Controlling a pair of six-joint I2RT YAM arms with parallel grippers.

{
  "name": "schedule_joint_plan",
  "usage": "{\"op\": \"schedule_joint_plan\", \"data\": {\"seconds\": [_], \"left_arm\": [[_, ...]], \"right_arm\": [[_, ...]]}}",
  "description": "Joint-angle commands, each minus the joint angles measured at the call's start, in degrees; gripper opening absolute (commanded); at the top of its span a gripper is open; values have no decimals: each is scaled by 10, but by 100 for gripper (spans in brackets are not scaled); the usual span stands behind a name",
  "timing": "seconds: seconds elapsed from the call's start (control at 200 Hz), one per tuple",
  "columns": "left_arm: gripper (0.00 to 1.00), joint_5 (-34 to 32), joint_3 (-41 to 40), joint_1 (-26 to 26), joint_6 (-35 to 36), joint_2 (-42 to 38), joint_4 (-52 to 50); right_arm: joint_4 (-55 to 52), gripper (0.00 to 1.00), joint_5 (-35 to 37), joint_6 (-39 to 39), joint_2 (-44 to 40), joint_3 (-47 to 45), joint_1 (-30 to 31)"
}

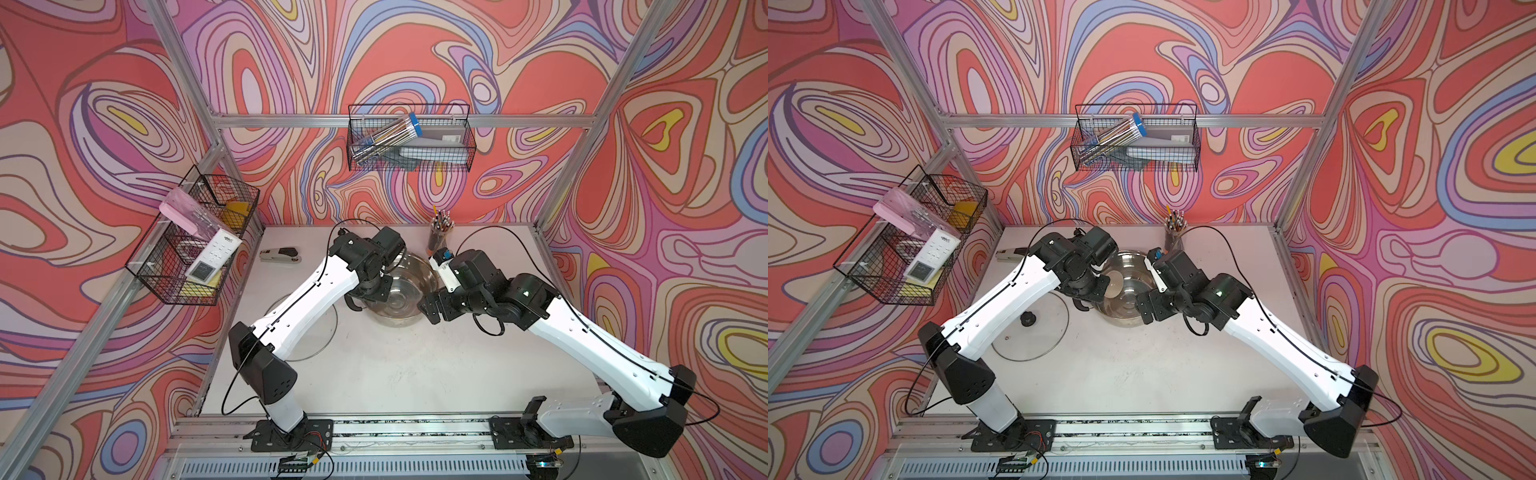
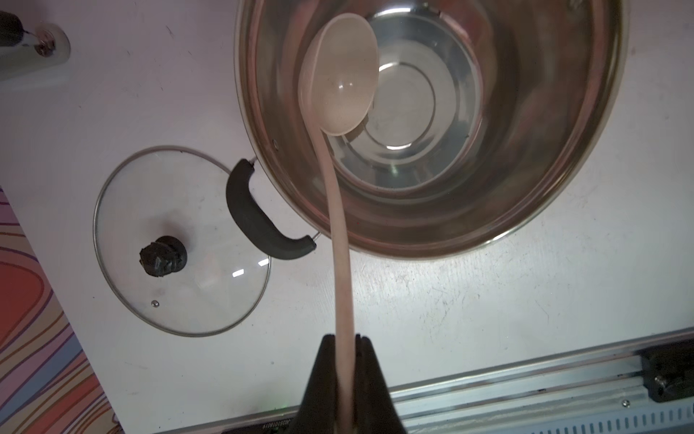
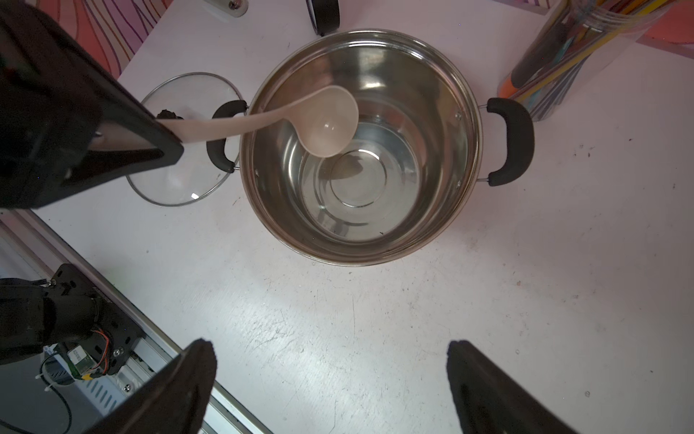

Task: Stir the soup with a spoon
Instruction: Stir the soup in the pan with a stick.

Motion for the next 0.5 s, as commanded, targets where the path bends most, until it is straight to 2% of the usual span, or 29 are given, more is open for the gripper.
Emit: {"op": "schedule_joint_plan", "data": {"seconds": [0.0,0.245,0.496], "left_arm": [[0,-25,41,4,20,31,-6],[0,32,97,2,20,83,26],[0,93,99,-24,25,91,48]], "right_arm": [[1,98,20,9,-9,11,1],[-15,98,42,10,-20,9,1],[-20,98,52,7,-25,8,2]]}}
